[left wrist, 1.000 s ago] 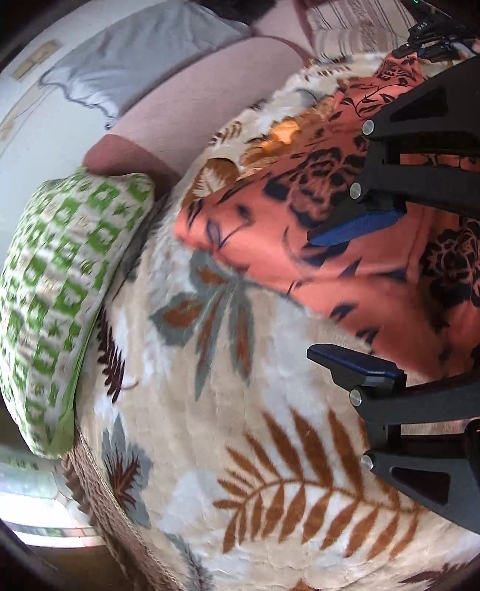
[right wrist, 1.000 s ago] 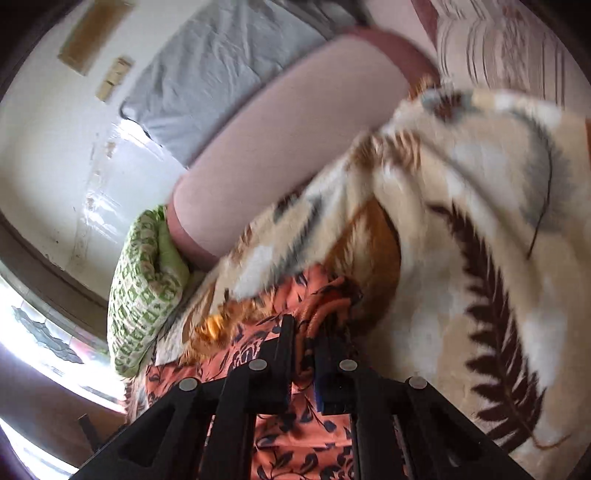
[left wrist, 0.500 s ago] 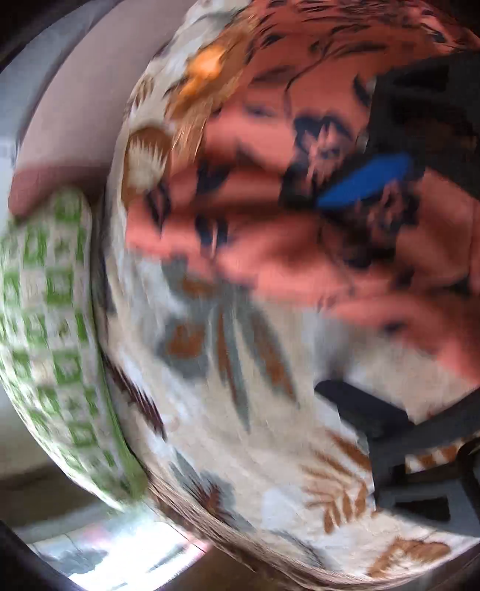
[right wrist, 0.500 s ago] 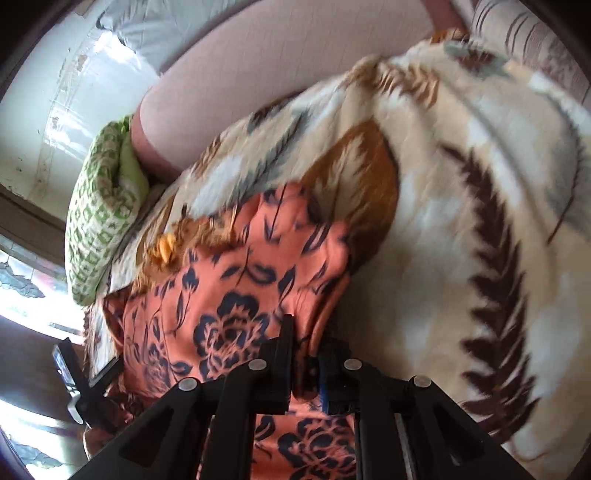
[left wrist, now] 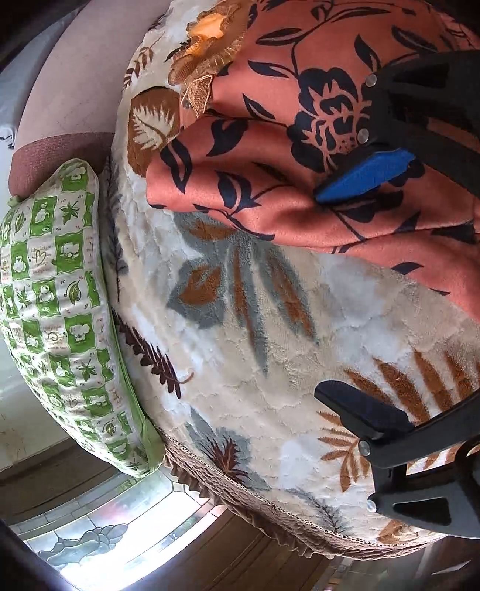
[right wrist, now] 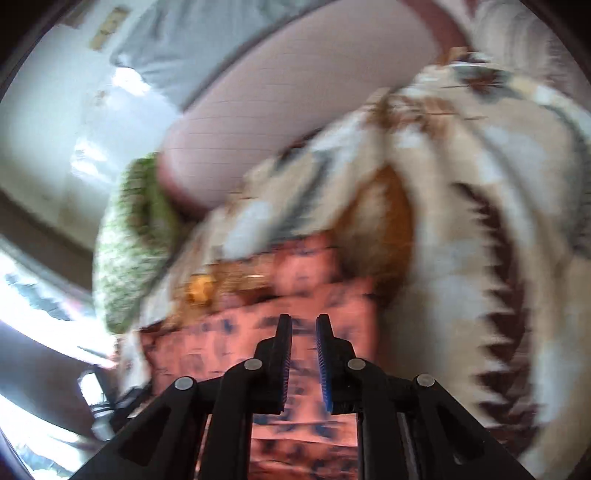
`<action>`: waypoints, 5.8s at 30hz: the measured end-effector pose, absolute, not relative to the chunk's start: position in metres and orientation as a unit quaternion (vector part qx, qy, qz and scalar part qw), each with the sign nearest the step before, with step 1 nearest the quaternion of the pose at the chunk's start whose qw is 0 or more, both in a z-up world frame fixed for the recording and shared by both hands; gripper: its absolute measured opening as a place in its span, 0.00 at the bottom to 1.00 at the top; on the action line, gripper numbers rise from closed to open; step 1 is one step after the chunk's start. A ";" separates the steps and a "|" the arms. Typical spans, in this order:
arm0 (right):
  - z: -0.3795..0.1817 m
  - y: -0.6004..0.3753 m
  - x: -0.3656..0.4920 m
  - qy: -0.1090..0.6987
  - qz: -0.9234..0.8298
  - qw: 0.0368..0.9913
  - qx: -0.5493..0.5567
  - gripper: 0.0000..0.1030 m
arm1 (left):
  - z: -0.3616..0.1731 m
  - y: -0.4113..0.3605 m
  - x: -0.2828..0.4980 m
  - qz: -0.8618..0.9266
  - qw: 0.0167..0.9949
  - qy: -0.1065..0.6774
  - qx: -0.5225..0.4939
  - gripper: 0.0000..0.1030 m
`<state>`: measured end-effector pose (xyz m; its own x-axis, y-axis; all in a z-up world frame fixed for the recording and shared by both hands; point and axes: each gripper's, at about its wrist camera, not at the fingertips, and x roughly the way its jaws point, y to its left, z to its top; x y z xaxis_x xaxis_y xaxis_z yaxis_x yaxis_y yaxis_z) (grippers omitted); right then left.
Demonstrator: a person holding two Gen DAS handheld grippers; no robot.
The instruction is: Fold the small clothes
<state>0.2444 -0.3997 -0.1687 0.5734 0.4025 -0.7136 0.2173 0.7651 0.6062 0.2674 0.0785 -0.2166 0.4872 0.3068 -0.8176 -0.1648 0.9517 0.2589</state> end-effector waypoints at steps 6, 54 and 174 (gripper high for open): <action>-0.208 -0.328 0.272 0.516 0.083 0.813 0.257 0.15 | -0.211 0.090 0.266 0.144 0.857 0.489 0.069 0.94; -0.197 -0.105 0.425 0.580 0.231 0.729 0.281 0.16 | -0.181 0.134 0.248 0.047 0.868 0.489 -0.069 0.91; -0.174 -0.391 -0.068 0.668 -0.042 0.727 0.154 0.09 | -0.194 0.184 -0.048 0.002 0.808 0.586 -0.064 0.67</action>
<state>-0.0680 -0.3908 -0.1740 0.1047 0.1443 -0.9840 0.2663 0.9492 0.1675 -0.0483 0.1836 -0.1945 0.3127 -0.0720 -0.9471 -0.0782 0.9918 -0.1012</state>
